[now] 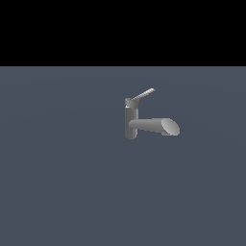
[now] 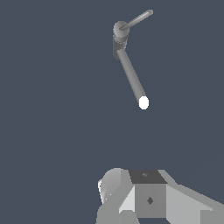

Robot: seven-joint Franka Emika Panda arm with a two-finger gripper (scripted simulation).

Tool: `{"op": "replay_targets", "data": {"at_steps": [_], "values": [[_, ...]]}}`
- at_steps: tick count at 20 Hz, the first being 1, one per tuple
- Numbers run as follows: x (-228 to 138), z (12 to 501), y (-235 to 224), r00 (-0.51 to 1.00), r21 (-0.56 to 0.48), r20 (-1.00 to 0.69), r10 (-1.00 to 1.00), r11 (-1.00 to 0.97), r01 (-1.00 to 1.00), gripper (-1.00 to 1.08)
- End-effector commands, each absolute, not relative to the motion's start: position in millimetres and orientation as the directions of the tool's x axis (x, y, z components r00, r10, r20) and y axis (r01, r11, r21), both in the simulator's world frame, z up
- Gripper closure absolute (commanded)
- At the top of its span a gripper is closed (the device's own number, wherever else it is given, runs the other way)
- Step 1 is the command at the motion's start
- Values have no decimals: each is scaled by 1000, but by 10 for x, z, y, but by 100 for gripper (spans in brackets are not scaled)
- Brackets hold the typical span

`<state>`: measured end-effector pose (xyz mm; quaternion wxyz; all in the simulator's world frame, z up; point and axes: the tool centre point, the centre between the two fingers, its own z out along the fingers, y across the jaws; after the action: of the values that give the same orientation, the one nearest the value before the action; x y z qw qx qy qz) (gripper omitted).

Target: Turn on the faucet by rotating a designated handle.

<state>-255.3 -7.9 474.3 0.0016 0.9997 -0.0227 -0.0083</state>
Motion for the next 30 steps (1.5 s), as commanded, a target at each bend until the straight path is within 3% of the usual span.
{"op": "replay_targets", "data": {"at_steps": [1,14,30], "values": [[-2553,4743,-79,999,3,-17,-46,-999,-45,108],[-2258,4501,38,989,3,-16,-146,-989,-146,108],[-1195,3696,200,886,0,-13,-464,-886,-464,108]]}}
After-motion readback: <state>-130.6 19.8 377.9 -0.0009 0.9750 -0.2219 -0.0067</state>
